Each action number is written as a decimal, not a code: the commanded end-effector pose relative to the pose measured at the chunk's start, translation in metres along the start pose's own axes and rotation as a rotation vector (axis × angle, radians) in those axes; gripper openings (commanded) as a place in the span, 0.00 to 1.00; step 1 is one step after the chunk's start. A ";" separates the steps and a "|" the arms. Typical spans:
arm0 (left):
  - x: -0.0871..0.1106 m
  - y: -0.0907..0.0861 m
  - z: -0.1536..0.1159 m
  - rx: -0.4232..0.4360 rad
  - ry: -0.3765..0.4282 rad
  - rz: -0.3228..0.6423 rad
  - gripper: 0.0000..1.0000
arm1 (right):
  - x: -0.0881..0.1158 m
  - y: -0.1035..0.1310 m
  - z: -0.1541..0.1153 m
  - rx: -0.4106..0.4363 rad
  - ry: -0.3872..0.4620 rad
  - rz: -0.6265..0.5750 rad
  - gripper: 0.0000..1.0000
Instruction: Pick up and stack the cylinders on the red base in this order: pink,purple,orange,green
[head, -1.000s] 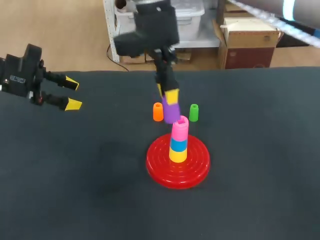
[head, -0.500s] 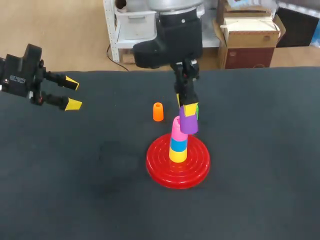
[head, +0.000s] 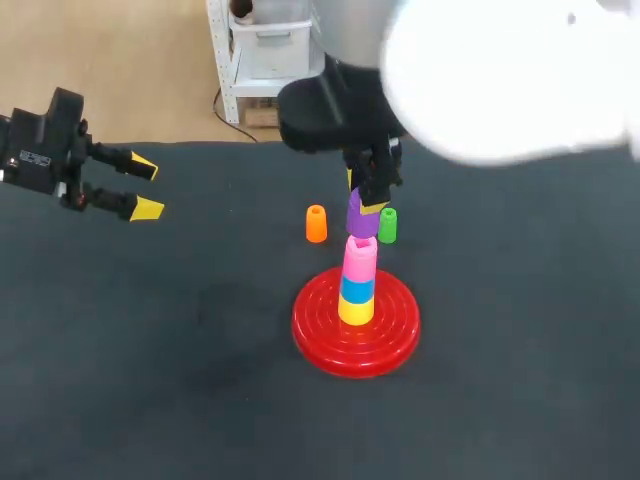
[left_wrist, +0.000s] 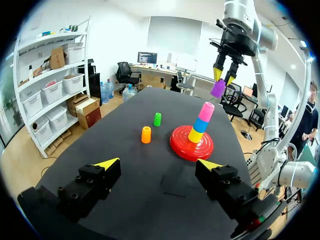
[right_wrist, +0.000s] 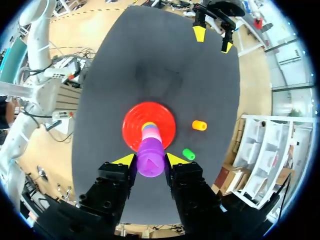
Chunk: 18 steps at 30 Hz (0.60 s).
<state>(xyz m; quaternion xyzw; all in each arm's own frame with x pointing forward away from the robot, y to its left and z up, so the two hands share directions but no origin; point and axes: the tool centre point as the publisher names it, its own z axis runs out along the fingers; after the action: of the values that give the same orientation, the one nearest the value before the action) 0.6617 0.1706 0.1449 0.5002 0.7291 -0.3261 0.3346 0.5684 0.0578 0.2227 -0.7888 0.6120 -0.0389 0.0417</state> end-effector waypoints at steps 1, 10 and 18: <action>0.002 0.001 0.000 0.003 -0.003 0.004 1.00 | 0.004 0.006 0.002 0.472 -0.020 0.001 0.00; 0.002 0.001 0.000 0.003 -0.003 0.004 1.00 | 0.006 0.010 -0.008 0.356 -0.042 -0.009 0.00; 0.002 0.001 0.000 0.003 -0.003 0.004 1.00 | 0.001 0.007 -0.017 0.216 -0.099 -0.086 0.00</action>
<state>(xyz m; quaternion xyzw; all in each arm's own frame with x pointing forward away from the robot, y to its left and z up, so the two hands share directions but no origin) 0.6617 0.1706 0.1449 0.5002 0.7291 -0.3261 0.3346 0.5592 0.0581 0.2382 -0.8002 0.5723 -0.0805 0.1604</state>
